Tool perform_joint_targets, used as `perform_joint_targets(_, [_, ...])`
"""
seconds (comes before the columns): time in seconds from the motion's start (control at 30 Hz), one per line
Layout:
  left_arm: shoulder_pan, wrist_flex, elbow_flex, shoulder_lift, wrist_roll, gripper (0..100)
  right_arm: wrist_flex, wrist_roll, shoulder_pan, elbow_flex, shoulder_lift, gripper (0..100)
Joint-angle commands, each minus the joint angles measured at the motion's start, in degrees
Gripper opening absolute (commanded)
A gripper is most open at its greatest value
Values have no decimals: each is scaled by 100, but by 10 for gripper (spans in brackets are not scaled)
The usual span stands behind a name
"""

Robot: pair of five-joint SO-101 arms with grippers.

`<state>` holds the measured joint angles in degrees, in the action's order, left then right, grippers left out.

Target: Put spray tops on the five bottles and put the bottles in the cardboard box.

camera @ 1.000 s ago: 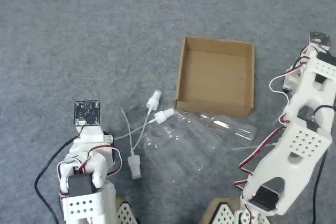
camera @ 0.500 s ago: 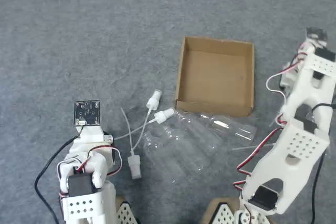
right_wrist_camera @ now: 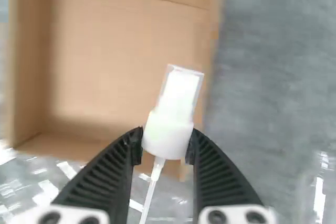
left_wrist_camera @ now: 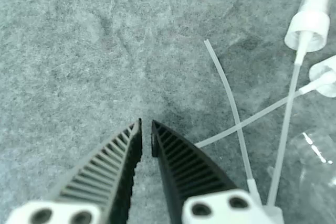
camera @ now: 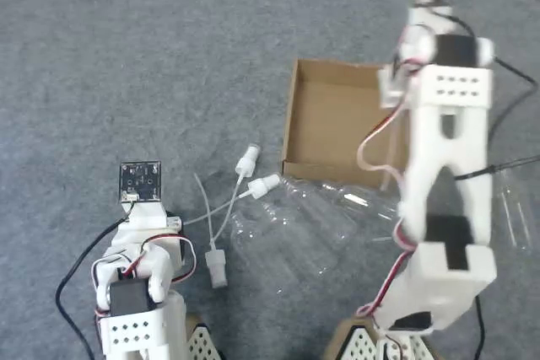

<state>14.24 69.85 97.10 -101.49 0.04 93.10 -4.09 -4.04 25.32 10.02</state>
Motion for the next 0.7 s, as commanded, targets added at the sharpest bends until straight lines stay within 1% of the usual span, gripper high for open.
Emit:
perform_joint_targets(0.0, [26,-9,-48,-70,-53,23,110,404,-927,132,-664,56])
perform_joint_targets(0.13, [26,-9,-48,-70,-53,23,-110,870,-2053,123,-505,53])
perform_joint_targets(0.23, [26,-9,-48,-70,-53,23,-426,1134,-2659,123,-189,52])
perform_joint_targets(0.3, [26,-9,-48,-70,-53,23,-734,1512,-2870,123,119,52])
perform_joint_targets(0.5, [26,0,-48,-70,-53,23,-1631,3007,-3266,123,1288,56])
perform_joint_targets(0.67, [26,0,-48,-70,-53,23,-2193,3947,-3582,123,2000,57])
